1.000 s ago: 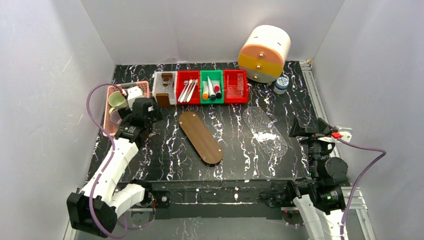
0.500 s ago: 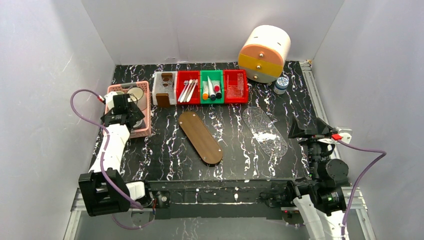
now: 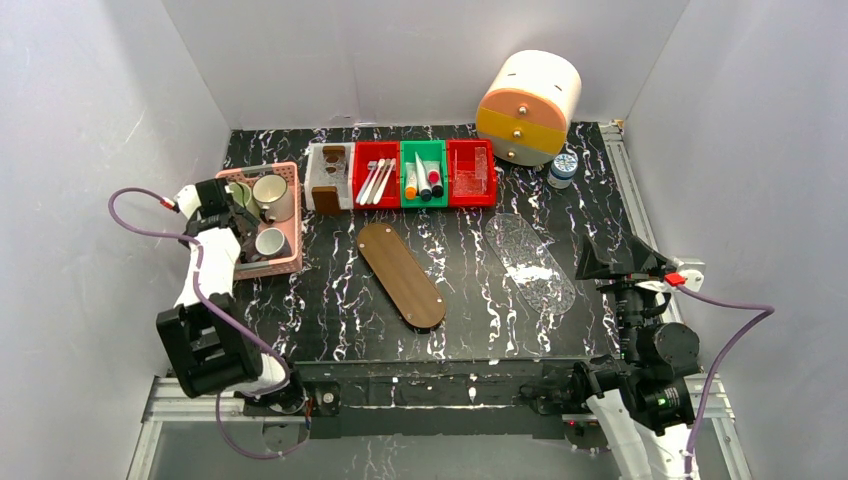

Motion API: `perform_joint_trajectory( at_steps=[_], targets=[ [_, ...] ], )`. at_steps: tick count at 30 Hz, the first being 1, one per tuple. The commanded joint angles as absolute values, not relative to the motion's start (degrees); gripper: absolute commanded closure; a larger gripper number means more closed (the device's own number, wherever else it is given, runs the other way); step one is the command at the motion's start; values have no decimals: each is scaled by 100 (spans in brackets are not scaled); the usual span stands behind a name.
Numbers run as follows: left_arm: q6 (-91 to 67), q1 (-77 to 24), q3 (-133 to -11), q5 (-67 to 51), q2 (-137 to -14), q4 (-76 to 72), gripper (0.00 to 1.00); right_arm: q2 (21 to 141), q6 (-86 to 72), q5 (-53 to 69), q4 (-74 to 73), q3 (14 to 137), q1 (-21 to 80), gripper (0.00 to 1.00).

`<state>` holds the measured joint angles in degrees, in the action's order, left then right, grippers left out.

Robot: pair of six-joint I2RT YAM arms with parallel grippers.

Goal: Prepare toiletry sets of a toothbrush and toothpaste on the tray
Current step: Pick up the cup from the storage box.

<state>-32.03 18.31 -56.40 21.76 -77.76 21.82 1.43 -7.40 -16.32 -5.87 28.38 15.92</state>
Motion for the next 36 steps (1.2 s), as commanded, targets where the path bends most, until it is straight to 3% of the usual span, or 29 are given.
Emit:
perform_joint_trajectory(
  at_steps=[1, 10, 18, 30, 36],
  targets=[
    [-3330, 1993, -5936, 2476, -8106, 2051, 19, 53, -782, -1616, -404, 2904, 1694, 1],
    [-3374, 2056, -5848, 2540, -8605, 1648, 28, 125, -752, -1600, -381, 2875, 1718, 1],
    [-3255, 2074, -6125, 2531, -9140, 1485, 43, 269, -747, -1566, -395, 2874, 1716, 1],
    [-2918, 2109, -6216, 2693, -9138, 1476, 87, 489, -721, -1517, -387, 2874, 1723, 1],
    [-2760, 2109, -6181, 2688, -8835, 1488, 100, 542, -703, -1529, -394, 2874, 1719, 1]
  ],
)
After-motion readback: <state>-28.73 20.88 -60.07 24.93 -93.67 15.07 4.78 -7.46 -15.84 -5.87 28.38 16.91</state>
